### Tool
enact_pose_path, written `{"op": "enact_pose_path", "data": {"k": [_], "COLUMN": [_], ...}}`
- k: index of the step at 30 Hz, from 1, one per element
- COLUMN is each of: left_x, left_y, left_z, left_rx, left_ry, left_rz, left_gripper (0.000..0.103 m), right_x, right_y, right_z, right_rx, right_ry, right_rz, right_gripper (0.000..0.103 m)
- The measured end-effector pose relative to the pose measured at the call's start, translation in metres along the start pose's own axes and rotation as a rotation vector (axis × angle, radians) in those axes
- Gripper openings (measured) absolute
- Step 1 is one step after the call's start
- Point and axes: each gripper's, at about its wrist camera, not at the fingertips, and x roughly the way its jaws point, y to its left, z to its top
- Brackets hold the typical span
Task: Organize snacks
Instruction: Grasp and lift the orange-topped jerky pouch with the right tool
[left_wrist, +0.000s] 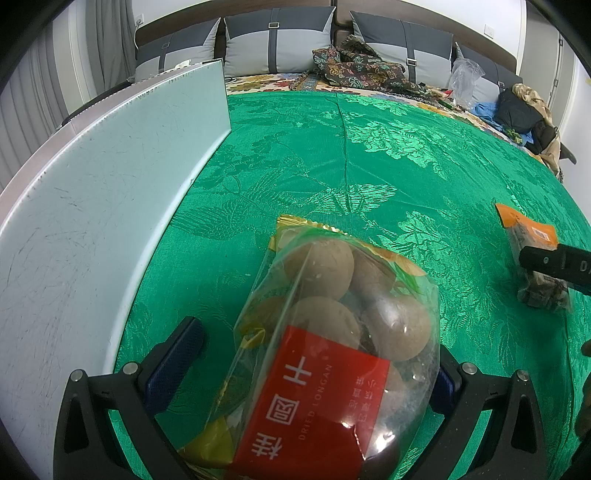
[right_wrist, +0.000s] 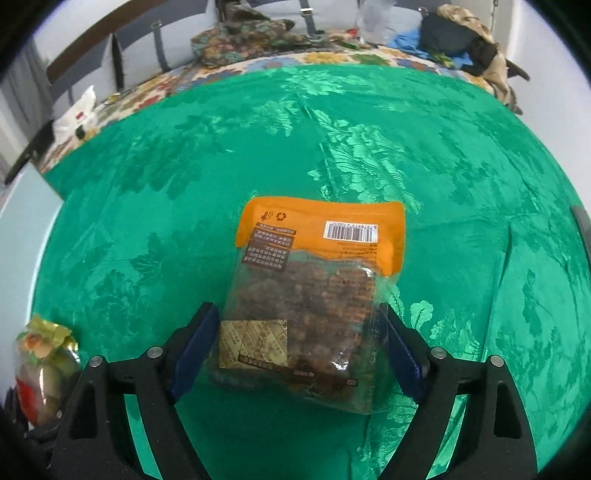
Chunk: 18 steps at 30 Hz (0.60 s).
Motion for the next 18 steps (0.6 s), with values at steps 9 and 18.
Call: {"op": "enact_pose_path", "data": {"k": [9,18], "left_x": [0.000,0.000], "left_y": [0.000,0.000], "left_z": [0.000,0.000], "left_rx": [0.000,0.000], "left_ry": [0.000,0.000], "left_rz": [0.000,0.000], "left_gripper": [0.103,0.103], "right_x": [-0.002,-0.002], "right_y": [-0.013,-0.032], "right_z": [0.014,0.028], "right_rx": [0.019,0.133], "right_ry": [0.100,0.174], "right_rz": [0.139,0.211], "right_gripper": [0.088,0.087]}}
